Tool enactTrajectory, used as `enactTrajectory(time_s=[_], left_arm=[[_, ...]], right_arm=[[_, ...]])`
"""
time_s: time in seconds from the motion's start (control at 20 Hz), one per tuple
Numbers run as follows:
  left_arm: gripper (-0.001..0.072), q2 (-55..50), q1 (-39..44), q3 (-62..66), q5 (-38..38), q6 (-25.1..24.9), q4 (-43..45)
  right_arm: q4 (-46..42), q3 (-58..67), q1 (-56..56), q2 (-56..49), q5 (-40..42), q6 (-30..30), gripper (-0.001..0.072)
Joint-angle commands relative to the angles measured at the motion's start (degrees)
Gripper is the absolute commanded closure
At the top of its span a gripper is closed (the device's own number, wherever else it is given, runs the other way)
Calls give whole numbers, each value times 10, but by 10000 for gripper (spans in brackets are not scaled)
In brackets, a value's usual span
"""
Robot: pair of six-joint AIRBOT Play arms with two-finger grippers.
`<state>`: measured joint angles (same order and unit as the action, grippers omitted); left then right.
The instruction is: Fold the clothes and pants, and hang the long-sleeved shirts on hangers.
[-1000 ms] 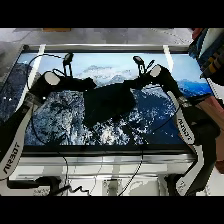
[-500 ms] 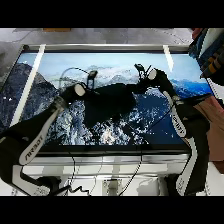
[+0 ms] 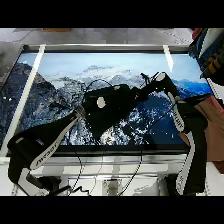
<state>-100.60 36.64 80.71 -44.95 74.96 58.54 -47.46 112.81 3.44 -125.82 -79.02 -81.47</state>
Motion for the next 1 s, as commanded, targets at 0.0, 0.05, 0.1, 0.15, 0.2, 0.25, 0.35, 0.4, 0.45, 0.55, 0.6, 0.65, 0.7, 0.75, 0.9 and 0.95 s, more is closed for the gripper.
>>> enactTrajectory(time_s=[0.0, 0.05, 0.1, 0.15, 0.2, 0.25, 0.35, 0.4, 0.45, 0.55, 0.6, 0.65, 0.7, 0.75, 0.9, 0.95], left_arm=[[681, 7, 4, 0, -100, -9, 30], [681, 16, -1, 0, -123, -9, 58], [681, 32, -8, 0, -132, -9, 87], [681, 54, -16, 0, -130, -9, 109], [682, 79, -24, 0, -126, -9, 125], [682, 112, -34, 0, -122, -9, 139], [682, 181, -51, 0, -121, -8, 185], [682, 213, -58, 0, -123, -7, 216], [681, 247, -67, 0, -124, -1, 246], [681, 300, -85, 0, -127, 12, 288], [681, 321, -96, 0, -128, 13, 289], [681, 339, -107, 0, -129, 13, 289], [681, 353, -117, 0, -131, 13, 289], [681, 362, -125, 0, -132, 13, 289], [681, 375, -148, 0, -139, 13, 289], [681, 375, -154, 0, -146, 13, 289]], right_arm=[[60, 1, 16, -10, -7, 24, 128], [55, 1, 19, -9, 7, 33, 127], [50, 1, 20, -9, 22, 33, 127], [49, 1, 19, -9, 39, 33, 126], [49, 3, 17, -9, 54, 33, 102], [51, 4, 16, -9, 72, 26, 0], [54, 4, 20, -9, 82, 12, 0], [55, 4, 22, -9, 80, 12, 0], [55, 4, 25, -10, 73, 12, 0], [59, 4, 41, -11, 64, 11, 0], [62, 4, 53, -11, 67, 11, 1], [71, 4, 67, -11, 75, 12, 4], [77, 4, 83, -11, 86, 12, 23], [79, 4, 98, -11, 100, 11, 28], [94, 4, 138, -10, 144, 11, 574], [116, 4, 146, -9, 151, 14, 681]])
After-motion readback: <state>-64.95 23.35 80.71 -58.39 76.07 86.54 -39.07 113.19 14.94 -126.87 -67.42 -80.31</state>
